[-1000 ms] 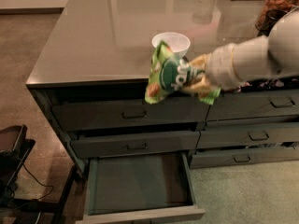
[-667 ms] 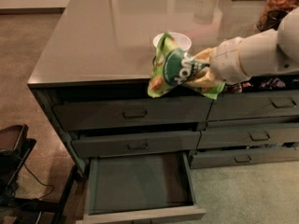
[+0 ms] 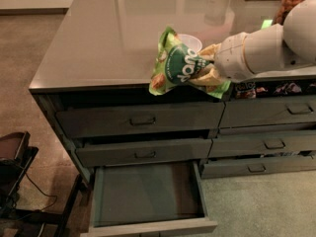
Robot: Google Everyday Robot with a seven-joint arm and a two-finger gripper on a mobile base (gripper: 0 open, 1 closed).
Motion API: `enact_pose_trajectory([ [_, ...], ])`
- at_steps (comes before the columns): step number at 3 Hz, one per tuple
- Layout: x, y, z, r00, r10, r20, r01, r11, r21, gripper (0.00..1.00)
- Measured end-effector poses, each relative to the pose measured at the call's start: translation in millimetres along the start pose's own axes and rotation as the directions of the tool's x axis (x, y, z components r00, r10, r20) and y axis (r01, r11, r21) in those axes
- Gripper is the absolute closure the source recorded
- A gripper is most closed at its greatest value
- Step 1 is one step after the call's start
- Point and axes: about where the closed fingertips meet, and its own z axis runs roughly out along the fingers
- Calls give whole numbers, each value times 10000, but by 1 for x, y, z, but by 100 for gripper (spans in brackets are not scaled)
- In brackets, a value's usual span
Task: Pick green rice chip bag from bottom drawer and place on counter
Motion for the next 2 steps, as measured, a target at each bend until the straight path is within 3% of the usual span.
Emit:
enact_pose_trajectory([
  [1, -27, -29, 25, 9992, -5, 393, 2, 10000, 77, 100],
  [2, -68, -59, 57, 9947, -254, 996, 256, 9997, -11, 100],
])
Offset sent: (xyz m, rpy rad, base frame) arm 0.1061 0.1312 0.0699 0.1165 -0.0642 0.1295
